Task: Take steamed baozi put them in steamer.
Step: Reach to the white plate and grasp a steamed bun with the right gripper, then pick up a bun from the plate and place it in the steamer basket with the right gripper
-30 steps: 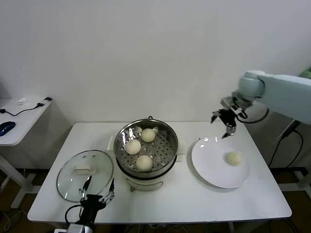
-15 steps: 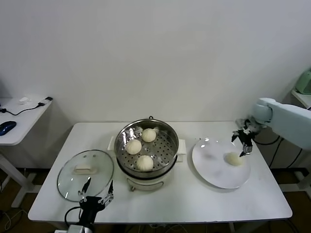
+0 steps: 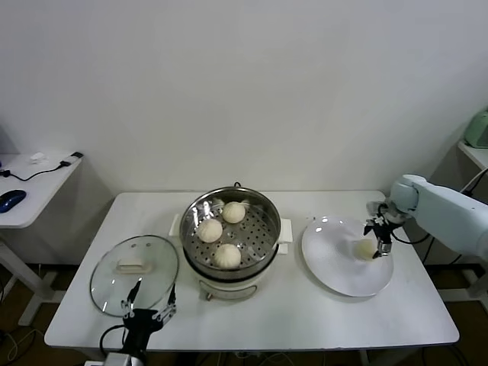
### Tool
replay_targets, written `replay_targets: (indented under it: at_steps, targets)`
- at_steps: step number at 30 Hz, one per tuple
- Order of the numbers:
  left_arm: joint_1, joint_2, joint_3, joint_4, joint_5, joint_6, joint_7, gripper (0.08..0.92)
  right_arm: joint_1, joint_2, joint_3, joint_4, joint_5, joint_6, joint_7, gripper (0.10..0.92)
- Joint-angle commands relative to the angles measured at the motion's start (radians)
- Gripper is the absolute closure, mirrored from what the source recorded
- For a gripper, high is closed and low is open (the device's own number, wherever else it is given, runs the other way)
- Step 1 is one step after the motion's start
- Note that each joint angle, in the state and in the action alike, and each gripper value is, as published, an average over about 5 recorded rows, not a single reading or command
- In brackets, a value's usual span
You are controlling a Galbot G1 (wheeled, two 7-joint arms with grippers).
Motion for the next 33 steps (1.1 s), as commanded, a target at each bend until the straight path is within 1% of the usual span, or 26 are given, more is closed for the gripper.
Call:
replay_targets:
  at_steps: [1, 6, 12, 15, 18, 21, 25, 30, 33]
  targets:
    - [0.001, 0.0, 0.001, 0.002, 0.0, 0.0, 0.001, 0.177, -0.065, 0.023, 0.063, -0.059, -0.019, -0.004, 0.019, 0.211]
    - [0.002, 0.002, 0.002, -0.001, 0.002, 0.0, 0.0, 0.177, -0.058, 0.02, 0.069, -0.035, -0.01, -0.008, 0.022, 0.284]
    - [0.006, 0.006, 0.001, -0.004, 0.001, 0.0, 0.0, 0.177, -0.005, -0.013, 0.025, 0.048, 0.002, -0.008, 0.013, 0.362]
    - [0.006, 0.006, 0.002, -0.009, 0.001, 0.001, 0.0, 0.177, 0.059, -0.043, -0.026, 0.113, 0.024, -0.017, 0.011, 0.381]
    - [0.007, 0.005, 0.005, -0.014, 0.001, 0.002, 0.001, 0.177, 0.175, -0.076, -0.12, 0.202, 0.088, -0.037, 0.007, 0.387]
    - [0.008, 0.005, 0.007, -0.018, 0.002, 0.004, 0.001, 0.177, 0.349, -0.092, -0.259, 0.307, 0.193, -0.058, 0.0, 0.389]
    - [0.007, 0.006, 0.009, -0.022, 0.002, 0.006, 0.002, 0.177, 0.621, -0.059, -0.47, 0.436, 0.402, -0.101, -0.019, 0.389]
    - [0.003, 0.012, 0.009, -0.029, -0.004, 0.013, 0.003, 0.177, 0.875, 0.049, -0.568, 0.558, 0.715, -0.19, -0.029, 0.389]
    - [-0.001, 0.015, 0.009, -0.034, -0.007, 0.019, 0.004, 0.177, 0.963, 0.129, -0.568, 0.636, 0.849, -0.251, -0.004, 0.389]
